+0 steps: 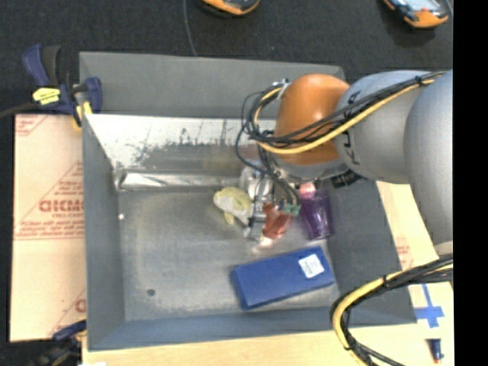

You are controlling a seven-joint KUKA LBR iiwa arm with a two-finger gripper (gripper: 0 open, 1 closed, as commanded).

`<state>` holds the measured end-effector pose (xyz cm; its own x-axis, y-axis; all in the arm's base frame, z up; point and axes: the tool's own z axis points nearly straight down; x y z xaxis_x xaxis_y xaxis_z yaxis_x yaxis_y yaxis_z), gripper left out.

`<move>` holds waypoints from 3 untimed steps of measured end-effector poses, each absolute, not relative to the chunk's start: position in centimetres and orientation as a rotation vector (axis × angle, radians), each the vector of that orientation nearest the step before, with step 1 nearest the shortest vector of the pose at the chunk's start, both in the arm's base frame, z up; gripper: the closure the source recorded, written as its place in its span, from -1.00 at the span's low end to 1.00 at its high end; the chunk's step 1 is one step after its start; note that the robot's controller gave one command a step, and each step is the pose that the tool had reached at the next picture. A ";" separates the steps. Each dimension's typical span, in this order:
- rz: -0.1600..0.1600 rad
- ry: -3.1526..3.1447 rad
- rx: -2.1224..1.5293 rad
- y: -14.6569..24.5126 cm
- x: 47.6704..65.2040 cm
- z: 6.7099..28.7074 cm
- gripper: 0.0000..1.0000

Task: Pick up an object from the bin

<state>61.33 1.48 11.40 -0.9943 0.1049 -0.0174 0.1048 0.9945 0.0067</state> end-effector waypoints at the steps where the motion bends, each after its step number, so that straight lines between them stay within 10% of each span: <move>1: 0.009 3.120 0.165 1.5 61.3 11.4 -1.00; 3: 0.014 3.094 0.404 0.2 62.5 10.4 -1.00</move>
Offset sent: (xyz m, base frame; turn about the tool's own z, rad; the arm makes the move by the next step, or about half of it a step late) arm -0.0037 0.0021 -0.0118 0.0981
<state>62.54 0.18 10.37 -0.9663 0.2568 -0.0199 0.2566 0.9665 0.0113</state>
